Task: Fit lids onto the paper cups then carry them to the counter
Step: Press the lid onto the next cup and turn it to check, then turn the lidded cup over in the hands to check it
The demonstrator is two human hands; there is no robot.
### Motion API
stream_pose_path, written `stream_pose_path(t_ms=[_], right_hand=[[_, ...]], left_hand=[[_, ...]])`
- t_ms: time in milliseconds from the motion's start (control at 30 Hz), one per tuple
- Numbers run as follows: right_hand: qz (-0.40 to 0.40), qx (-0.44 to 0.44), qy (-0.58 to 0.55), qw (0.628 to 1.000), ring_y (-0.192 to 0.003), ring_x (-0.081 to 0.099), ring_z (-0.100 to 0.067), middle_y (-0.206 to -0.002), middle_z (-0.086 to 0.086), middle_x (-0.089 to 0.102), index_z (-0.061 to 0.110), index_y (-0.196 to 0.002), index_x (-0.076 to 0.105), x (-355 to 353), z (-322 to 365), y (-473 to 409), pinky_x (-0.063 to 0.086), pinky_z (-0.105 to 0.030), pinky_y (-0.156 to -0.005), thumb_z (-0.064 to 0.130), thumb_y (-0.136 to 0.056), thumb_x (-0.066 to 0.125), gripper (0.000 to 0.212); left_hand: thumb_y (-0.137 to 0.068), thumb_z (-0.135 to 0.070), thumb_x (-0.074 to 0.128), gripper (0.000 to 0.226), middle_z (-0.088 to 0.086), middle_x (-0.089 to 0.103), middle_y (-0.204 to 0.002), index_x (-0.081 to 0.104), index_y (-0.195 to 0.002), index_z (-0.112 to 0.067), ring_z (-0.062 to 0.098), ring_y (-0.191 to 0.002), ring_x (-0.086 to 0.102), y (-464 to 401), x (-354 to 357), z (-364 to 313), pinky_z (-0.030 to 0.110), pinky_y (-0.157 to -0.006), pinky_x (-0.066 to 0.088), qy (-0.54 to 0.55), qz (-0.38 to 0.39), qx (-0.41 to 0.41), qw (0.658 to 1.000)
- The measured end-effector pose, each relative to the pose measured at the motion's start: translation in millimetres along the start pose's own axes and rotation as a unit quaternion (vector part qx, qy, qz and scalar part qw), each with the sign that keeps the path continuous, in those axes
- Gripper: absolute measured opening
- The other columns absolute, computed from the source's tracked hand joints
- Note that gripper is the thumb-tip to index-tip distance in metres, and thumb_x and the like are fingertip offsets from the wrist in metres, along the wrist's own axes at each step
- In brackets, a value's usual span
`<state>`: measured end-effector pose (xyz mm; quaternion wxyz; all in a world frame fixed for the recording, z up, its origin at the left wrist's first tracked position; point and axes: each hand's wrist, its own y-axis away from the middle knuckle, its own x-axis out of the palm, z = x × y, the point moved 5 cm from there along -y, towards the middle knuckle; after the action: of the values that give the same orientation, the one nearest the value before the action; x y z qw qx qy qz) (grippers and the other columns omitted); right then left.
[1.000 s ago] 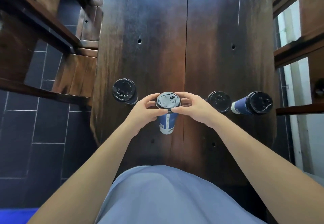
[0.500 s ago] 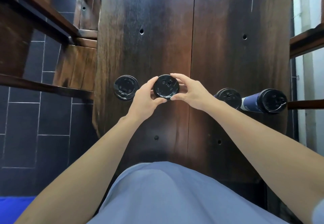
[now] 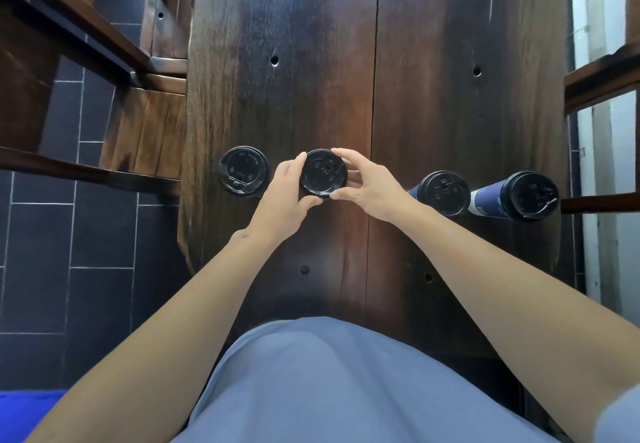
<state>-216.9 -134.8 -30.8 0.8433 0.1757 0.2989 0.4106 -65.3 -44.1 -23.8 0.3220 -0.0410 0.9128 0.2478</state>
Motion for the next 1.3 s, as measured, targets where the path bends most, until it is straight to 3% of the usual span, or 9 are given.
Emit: stream_pose_path(t_ms=[133,300,400,533,667,833,1033,1200,1300], right_hand=[[-0.009,0.008,-0.023,1.0,-0.151,0.035,-0.022,-0.167,0.005,0.028,0.032,-0.159,0.025,-8,3,14,0.035,-0.036,-0.117,0.019,-0.083,0.085,0.097],[-0.168,-0.036,-0.022,0.985,-0.138,0.047,-0.008,-0.155,0.005,0.047,0.028,-0.148,0.046,-44,-10,73,0.041,-0.021,-0.111,0.027,-0.087,0.082,0.071],[-0.249,-0.047,0.046,0.966,-0.138,0.046,-0.009,-0.15,0.005,0.05,0.026,-0.139,0.056,-69,-36,113,0.044,-0.035,-0.116,0.026,-0.088,0.081,0.057],[-0.243,-0.01,0.094,0.966,-0.147,0.032,-0.02,-0.159,-0.001,0.038,0.025,-0.142,0.054,-92,-70,141,0.028,-0.037,-0.121,0.026,-0.085,0.083,0.065],[-0.198,0.012,0.077,0.977,-0.153,0.024,-0.019,-0.163,0.0,0.033,0.026,-0.152,0.039,-105,-99,134,0.023,-0.045,-0.126,0.027,-0.084,0.083,0.081],[-0.151,0.052,0.009,0.987,-0.151,0.034,-0.019,-0.164,0.005,0.035,0.028,-0.159,0.026,-110,-119,109,0.035,-0.05,-0.121,0.029,-0.083,0.085,0.096],[-0.106,0.005,-0.001,0.994,-0.137,0.051,-0.014,-0.151,0.008,0.051,0.028,-0.153,0.036,-109,-118,86,0.045,-0.04,-0.115,0.027,-0.083,0.084,0.086],[-0.09,-0.03,-0.034,0.995,-0.12,0.058,-0.001,-0.14,0.014,0.055,0.025,-0.15,0.042,-101,-103,65,0.045,-0.007,-0.094,0.023,-0.081,0.087,0.082],[-0.087,-0.044,-0.037,0.995,-0.12,0.057,-0.002,-0.139,0.014,0.055,0.025,-0.148,0.043,-91,-93,56,0.044,-0.005,-0.093,0.023,-0.083,0.086,0.078]], left_hand=[[-0.088,-0.025,0.084,0.101,0.008,0.032,-0.166,0.018,-0.165,-0.016,0.024,-0.154,0.031,17,-11,-18,0.035,-0.124,0.025,-0.025,-0.044,-0.013,0.999],[-0.088,-0.016,0.073,0.058,0.015,0.058,-0.13,0.052,-0.142,-0.007,0.031,-0.118,0.06,60,-23,-53,0.049,-0.099,0.057,-0.017,-0.219,0.109,0.97],[-0.09,-0.012,0.069,0.042,0.013,0.063,-0.12,0.062,-0.131,-0.005,0.024,-0.106,0.065,70,5,-85,0.036,-0.089,0.061,0.005,-0.177,0.18,0.968],[-0.094,-0.013,0.075,0.043,0.004,0.062,-0.127,0.063,-0.136,-0.014,0.012,-0.105,0.061,51,52,-117,0.028,-0.092,0.06,0.019,-0.066,0.167,0.984],[-0.093,-0.021,0.078,0.067,0.002,0.052,-0.146,0.047,-0.153,-0.023,0.017,-0.126,0.057,16,93,-131,0.033,-0.106,0.054,0.008,0.038,0.121,0.992],[-0.088,-0.019,0.084,0.093,0.003,0.045,-0.16,0.029,-0.162,-0.027,0.025,-0.144,0.048,-13,129,-130,0.049,-0.118,0.044,0.002,0.131,0.055,0.99],[-0.087,-0.015,0.085,0.092,0.001,0.055,-0.153,0.032,-0.161,-0.019,0.021,-0.139,0.055,-24,132,-121,0.042,-0.118,0.045,0.055,0.113,0.045,0.991],[-0.086,-0.016,0.085,0.084,-0.005,0.06,-0.147,0.041,-0.156,-0.026,0.017,-0.132,0.062,-26,113,-97,0.043,-0.113,0.05,0.108,0.078,0.037,0.99],[-0.085,-0.017,0.086,0.081,-0.008,0.063,-0.143,0.045,-0.154,-0.029,0.016,-0.13,0.063,-26,103,-87,0.043,-0.112,0.051,0.109,0.06,0.037,0.992]])
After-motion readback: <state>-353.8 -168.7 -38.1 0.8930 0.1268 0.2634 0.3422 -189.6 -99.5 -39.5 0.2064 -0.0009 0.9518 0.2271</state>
